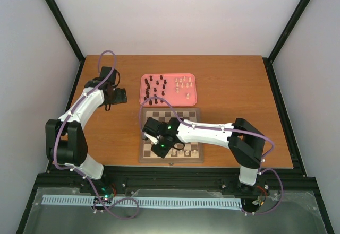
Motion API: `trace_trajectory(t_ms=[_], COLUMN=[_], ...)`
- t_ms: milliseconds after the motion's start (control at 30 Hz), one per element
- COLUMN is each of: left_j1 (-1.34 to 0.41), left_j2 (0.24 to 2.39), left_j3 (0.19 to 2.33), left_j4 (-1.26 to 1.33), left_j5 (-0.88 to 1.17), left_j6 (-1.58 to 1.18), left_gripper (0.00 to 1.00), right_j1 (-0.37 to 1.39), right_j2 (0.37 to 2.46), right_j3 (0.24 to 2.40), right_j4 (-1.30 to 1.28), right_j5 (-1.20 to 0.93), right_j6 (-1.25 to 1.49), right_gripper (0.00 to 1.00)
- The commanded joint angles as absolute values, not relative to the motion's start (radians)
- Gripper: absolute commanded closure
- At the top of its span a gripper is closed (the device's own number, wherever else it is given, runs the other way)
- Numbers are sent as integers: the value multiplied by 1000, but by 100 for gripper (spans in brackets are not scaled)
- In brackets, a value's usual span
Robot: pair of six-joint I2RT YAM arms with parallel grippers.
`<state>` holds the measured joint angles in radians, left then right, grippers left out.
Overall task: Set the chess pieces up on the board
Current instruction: Place the chess piece on the chessboard.
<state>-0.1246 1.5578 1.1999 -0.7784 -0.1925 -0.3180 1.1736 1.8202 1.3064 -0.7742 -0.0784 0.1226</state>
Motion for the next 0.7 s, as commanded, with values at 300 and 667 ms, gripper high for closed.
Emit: trace_trajectory(t_ms=[300,667], left_j1=[-127,-127], left_j2=[1532,1541], left_j3=[1233,1259], left_j4=[-783,-788], left_j5=[-221,-215], left_j6=[-302,-303], left_gripper=[0,0], right_j1=[1159,1111], right_j2=[1815,1747], right_j3=[1387,1445], right_j4=[-802,-879], right_j5=[-20,-7], right_j6=[90,105], right_gripper=[70,59])
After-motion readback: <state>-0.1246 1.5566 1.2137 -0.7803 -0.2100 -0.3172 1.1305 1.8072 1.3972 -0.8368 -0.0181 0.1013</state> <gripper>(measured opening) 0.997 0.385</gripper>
